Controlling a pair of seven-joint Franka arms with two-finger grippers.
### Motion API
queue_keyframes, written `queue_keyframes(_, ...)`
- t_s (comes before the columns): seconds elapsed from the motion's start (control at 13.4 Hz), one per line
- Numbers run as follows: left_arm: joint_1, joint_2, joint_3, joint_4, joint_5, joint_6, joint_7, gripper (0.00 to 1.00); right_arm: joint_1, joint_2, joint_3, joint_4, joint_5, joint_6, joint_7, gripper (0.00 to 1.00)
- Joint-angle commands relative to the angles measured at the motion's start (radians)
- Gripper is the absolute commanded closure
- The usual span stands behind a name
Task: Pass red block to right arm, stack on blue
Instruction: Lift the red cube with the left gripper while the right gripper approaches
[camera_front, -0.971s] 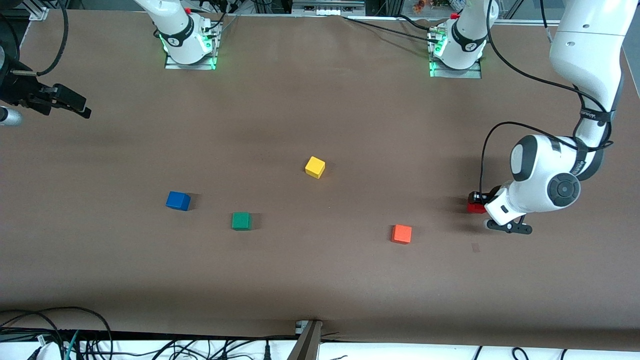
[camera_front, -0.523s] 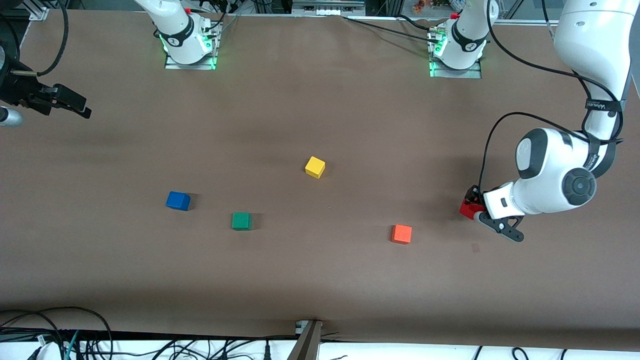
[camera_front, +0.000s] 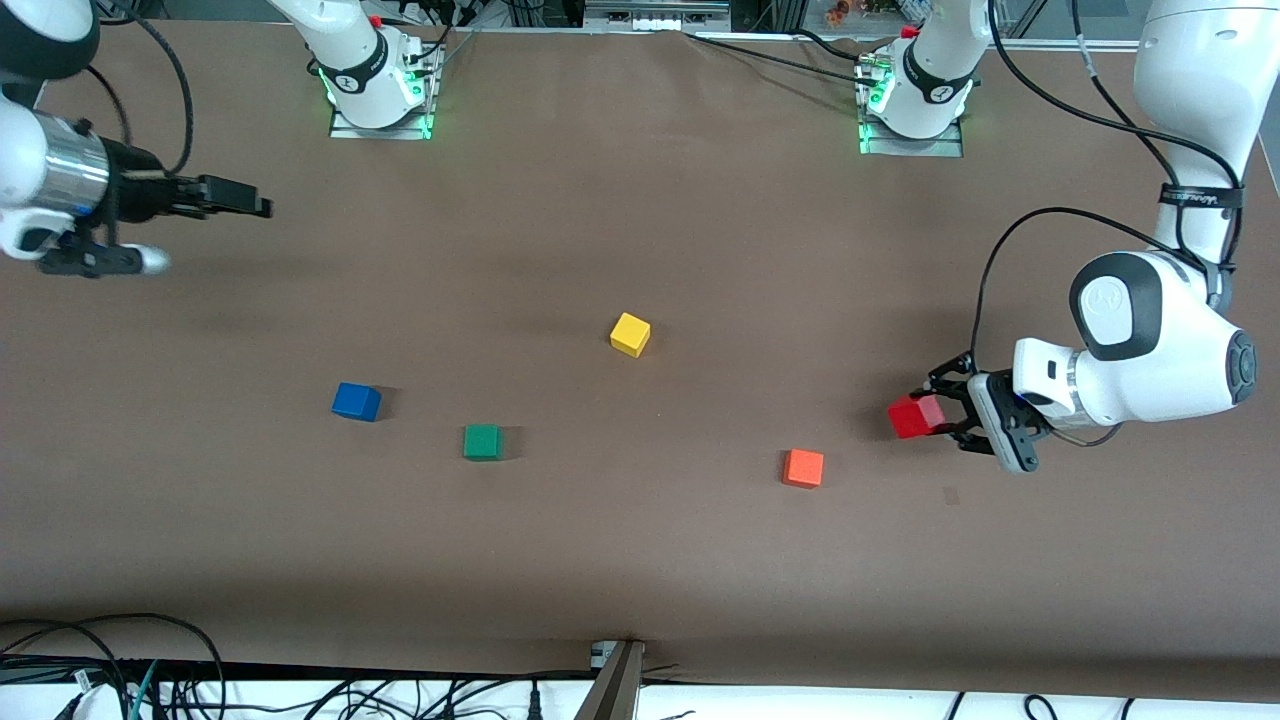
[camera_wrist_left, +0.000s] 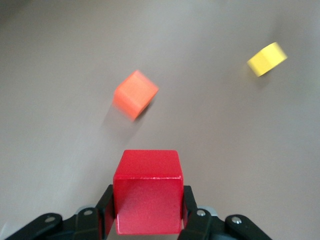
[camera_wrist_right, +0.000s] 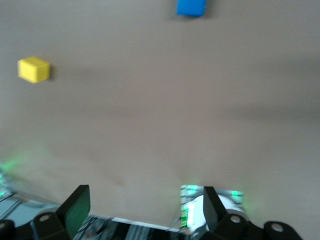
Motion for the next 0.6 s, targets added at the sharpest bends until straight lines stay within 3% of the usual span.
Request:
queue_keyframes(0.0, 0.0, 0.018, -0.03, -0.002, -0.202, -0.045, 0.223, 1.0, -0.006, 0.097, -0.007, 0.026, 0.145, -0.014, 0.0, 0.0)
queue_keyframes(0.15, -0.003, 0.037, -0.072, 0.007, -0.366, -0.061, 0.371, 1.0, 0.001, 0.163, -0.007, 0.024, 0.318, 0.036, 0.006, 0.0)
queue_keyframes(0.37, -0.004, 0.054, -0.177, 0.032, -0.47, -0.071, 0.433, 1.0, 0.015, 0.256, 0.001, 0.018, 0.616, 0.154, 0.006, 0.0)
queue_keyframes(0.52, -0.006, 0.08, -0.271, 0.065, -0.537, -0.096, 0.434, 1.0, 0.035, 0.276, 0.001, 0.016, 0.745, 0.223, 0.011, 0.0)
